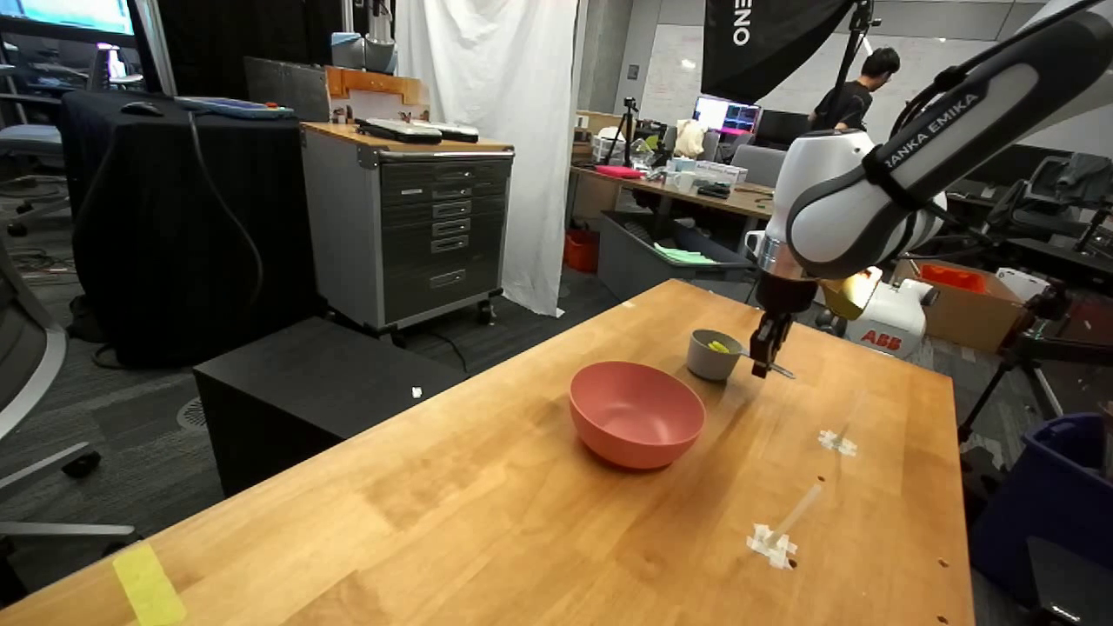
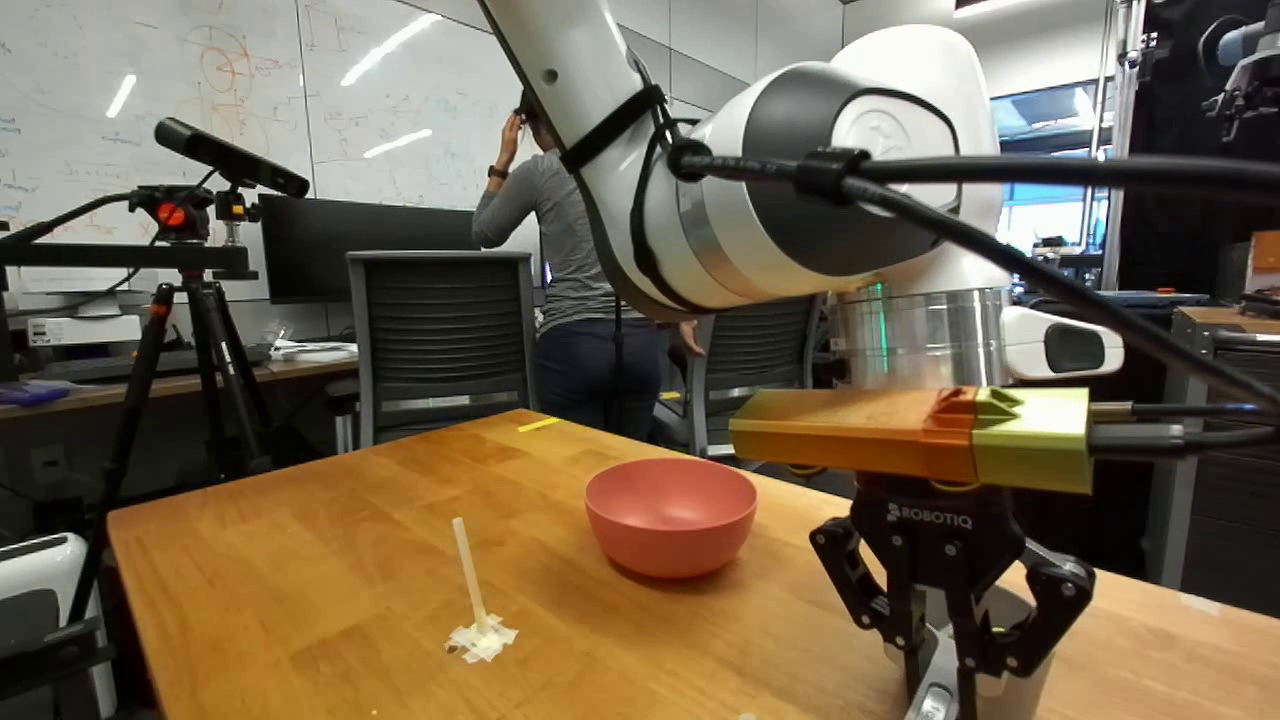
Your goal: Pour the contents of the grey pot in the peach bowl
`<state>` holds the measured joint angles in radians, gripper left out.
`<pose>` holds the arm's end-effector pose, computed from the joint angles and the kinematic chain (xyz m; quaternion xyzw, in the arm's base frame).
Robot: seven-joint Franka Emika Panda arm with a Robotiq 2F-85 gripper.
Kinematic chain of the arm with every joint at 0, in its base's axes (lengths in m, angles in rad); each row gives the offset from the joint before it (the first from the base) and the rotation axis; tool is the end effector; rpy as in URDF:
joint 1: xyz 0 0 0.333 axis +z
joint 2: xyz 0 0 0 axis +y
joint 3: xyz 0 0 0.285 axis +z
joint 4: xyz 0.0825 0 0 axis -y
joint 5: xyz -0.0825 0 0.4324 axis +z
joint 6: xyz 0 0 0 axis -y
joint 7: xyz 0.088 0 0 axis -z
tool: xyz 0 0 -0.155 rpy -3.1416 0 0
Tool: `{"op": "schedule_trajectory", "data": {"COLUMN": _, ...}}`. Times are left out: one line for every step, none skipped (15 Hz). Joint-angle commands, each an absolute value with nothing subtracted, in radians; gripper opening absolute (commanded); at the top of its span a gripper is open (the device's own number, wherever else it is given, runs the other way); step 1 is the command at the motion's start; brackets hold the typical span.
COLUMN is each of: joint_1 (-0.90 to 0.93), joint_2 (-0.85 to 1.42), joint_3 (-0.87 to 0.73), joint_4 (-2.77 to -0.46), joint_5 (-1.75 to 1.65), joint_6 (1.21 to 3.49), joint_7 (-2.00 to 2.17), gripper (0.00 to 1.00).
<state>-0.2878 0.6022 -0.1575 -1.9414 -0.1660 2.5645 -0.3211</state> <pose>0.5689 -0.2810 0.0621 0.9956 0.0212 -0.0231 0.0880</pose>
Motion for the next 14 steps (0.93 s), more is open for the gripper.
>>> {"op": "schedule_trajectory", "data": {"joint_1": -0.296, "joint_2": 0.604, "joint_3": -0.150, "joint_4": -1.920, "joint_5": -0.162, "joint_6": 2.549, "joint_7": -0.327, "gripper": 0.10}}
{"op": "schedule_trajectory", "data": {"joint_1": -0.296, "joint_2": 0.604, "joint_3": -0.150, "joint_4": -1.919, "joint_5": -0.162, "joint_6": 2.548, "joint_7": -0.327, "gripper": 0.09}}
{"op": "schedule_trajectory", "data": {"joint_1": -0.295, "joint_2": 0.603, "joint_3": -0.150, "joint_4": -1.919, "joint_5": -0.163, "joint_6": 2.549, "joint_7": -0.327, "gripper": 0.09}}
{"op": "schedule_trajectory", "data": {"joint_1": -0.296, "joint_2": 0.602, "joint_3": -0.151, "joint_4": -1.920, "joint_5": -0.164, "joint_6": 2.551, "joint_7": -0.328, "gripper": 0.09}}
{"op": "schedule_trajectory", "data": {"joint_1": -0.294, "joint_2": 0.600, "joint_3": -0.154, "joint_4": -1.921, "joint_5": -0.168, "joint_6": 2.553, "joint_7": -0.328, "gripper": 0.08}}
{"op": "schedule_trajectory", "data": {"joint_1": -0.292, "joint_2": 0.597, "joint_3": -0.156, "joint_4": -1.923, "joint_5": -0.172, "joint_6": 2.556, "joint_7": -0.326, "gripper": 0.08}}
{"op": "schedule_trajectory", "data": {"joint_1": -0.290, "joint_2": 0.590, "joint_3": -0.159, "joint_4": -1.926, "joint_5": -0.175, "joint_6": 2.554, "joint_7": -0.325, "gripper": 0.07}}
{"op": "schedule_trajectory", "data": {"joint_1": -0.290, "joint_2": 0.585, "joint_3": -0.160, "joint_4": -1.928, "joint_5": -0.176, "joint_6": 2.552, "joint_7": -0.325, "gripper": 0.07}}
{"op": "schedule_trajectory", "data": {"joint_1": -0.290, "joint_2": 0.573, "joint_3": -0.161, "joint_4": -1.933, "joint_5": -0.175, "joint_6": 2.538, "joint_7": -0.326, "gripper": 0.07}}
{"op": "schedule_trajectory", "data": {"joint_1": -0.287, "joint_2": 0.562, "joint_3": -0.164, "joint_4": -1.941, "joint_5": -0.179, "joint_6": 2.540, "joint_7": -0.324, "gripper": 0.06}}
{"op": "schedule_trajectory", "data": {"joint_1": -0.283, "joint_2": 0.551, "joint_3": -0.170, "joint_4": -1.950, "joint_5": -0.187, "joint_6": 2.541, "joint_7": -0.321, "gripper": 0.06}}
{"op": "schedule_trajectory", "data": {"joint_1": -0.278, "joint_2": 0.540, "joint_3": -0.176, "joint_4": -1.961, "joint_5": -0.197, "joint_6": 2.544, "joint_7": -0.318, "gripper": 0.06}}
{"op": "schedule_trajectory", "data": {"joint_1": -0.272, "joint_2": 0.525, "joint_3": -0.182, "joint_4": -1.975, "joint_5": -0.208, "joint_6": 2.547, "joint_7": -0.313, "gripper": 0.06}}
{"op": "schedule_trajectory", "data": {"joint_1": -0.267, "joint_2": 0.512, "joint_3": -0.185, "joint_4": -1.986, "joint_5": -0.217, "joint_6": 2.543, "joint_7": -0.309, "gripper": 0.06}}
